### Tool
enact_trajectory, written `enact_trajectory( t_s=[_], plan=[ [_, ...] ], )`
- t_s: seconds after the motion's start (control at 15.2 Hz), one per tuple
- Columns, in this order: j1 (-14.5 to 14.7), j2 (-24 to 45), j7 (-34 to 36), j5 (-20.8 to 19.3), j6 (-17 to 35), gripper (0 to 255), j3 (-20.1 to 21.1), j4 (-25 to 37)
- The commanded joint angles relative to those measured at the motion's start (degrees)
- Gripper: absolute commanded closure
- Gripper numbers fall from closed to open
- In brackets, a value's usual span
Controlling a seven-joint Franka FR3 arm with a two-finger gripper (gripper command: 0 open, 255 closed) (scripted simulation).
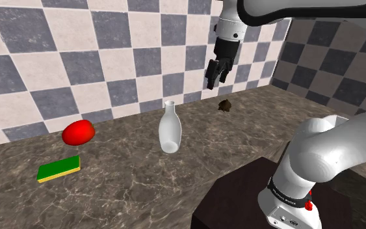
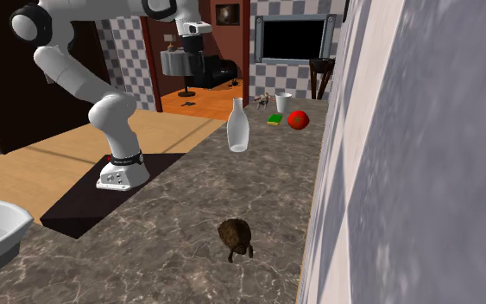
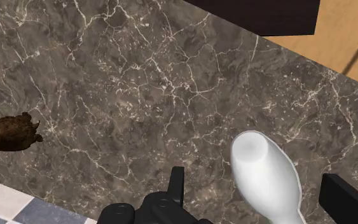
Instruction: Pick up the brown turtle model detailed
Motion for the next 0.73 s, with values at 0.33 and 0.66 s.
enact_trajectory(
  t_s=[0.33,0.66],
  plan=[
    [-3.2,9.3,1.9,-0.3,4.3,0,-2.9,3.6],
    [-6.0,18.5,3.6,0.0,7.6,0,-6.0,8.2]
  ],
)
